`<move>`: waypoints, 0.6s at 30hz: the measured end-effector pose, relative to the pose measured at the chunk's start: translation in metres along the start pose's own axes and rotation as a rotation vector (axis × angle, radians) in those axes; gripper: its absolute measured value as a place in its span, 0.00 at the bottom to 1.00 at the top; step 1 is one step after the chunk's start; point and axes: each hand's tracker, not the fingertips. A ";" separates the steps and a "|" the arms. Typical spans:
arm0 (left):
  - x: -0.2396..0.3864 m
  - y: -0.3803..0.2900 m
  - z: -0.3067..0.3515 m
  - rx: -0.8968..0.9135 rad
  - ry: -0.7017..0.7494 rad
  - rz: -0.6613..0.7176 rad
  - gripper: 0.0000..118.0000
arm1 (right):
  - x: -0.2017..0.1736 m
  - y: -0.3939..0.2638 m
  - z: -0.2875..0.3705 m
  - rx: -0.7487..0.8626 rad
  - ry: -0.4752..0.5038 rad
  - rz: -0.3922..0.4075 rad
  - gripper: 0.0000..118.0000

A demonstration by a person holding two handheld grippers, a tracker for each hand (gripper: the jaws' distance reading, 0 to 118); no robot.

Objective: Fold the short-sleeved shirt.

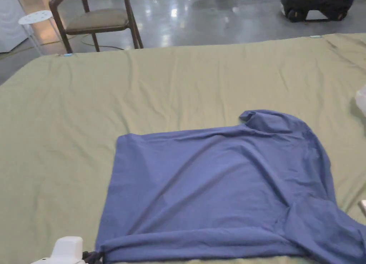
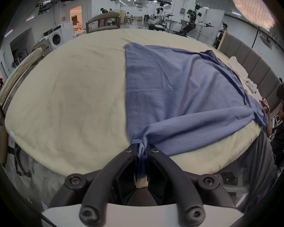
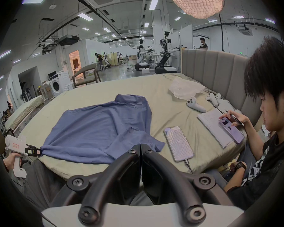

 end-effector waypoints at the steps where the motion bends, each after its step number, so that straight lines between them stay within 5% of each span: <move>1: 0.001 0.001 -0.001 -0.010 0.002 -0.008 0.06 | 0.004 -0.002 -0.003 -0.014 -0.008 -0.004 0.04; 3: 0.002 0.001 -0.003 -0.023 0.006 -0.009 0.06 | 0.014 -0.012 -0.018 -0.056 -0.025 0.007 0.34; 5: 0.003 0.002 -0.005 -0.032 0.010 -0.011 0.06 | 0.022 -0.023 -0.038 -0.146 -0.009 0.006 0.44; 10: 0.016 0.003 -0.002 -0.040 0.036 -0.041 0.06 | 0.044 -0.047 -0.087 -0.266 -0.012 -0.119 0.44; 13: 0.026 0.002 0.001 -0.043 0.055 -0.057 0.06 | 0.045 -0.050 -0.102 -0.331 0.008 -0.092 0.43; 16: 0.031 0.001 0.003 -0.044 0.069 -0.070 0.06 | 0.044 -0.049 -0.110 -0.369 0.056 -0.076 0.37; 18: 0.033 0.002 0.004 -0.047 0.073 -0.075 0.06 | 0.041 -0.048 -0.114 -0.386 0.073 -0.067 0.19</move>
